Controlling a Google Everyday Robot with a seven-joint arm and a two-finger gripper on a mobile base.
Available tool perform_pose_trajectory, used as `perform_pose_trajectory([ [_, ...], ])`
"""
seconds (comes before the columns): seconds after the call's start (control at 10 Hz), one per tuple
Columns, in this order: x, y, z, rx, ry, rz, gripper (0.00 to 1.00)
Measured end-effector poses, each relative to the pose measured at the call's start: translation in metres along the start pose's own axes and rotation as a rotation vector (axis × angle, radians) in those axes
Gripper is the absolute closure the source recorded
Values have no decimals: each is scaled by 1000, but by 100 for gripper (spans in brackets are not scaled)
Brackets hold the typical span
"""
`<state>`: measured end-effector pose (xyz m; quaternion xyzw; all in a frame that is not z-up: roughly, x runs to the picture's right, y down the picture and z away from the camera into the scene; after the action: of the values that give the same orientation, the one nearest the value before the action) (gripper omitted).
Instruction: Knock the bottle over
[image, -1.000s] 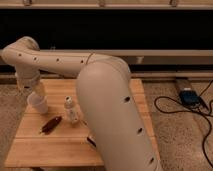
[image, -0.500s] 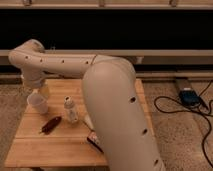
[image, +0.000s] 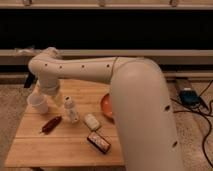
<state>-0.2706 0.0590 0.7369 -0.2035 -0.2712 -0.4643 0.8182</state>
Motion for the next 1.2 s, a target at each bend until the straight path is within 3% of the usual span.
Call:
perform_pose_trajectory([
  [0.3,12,41,-2,-33,23,67,29],
  [0.7,34,87,-20,-77,72,144,29],
  [1.2,40,93,-23,-108,90,160,29],
])
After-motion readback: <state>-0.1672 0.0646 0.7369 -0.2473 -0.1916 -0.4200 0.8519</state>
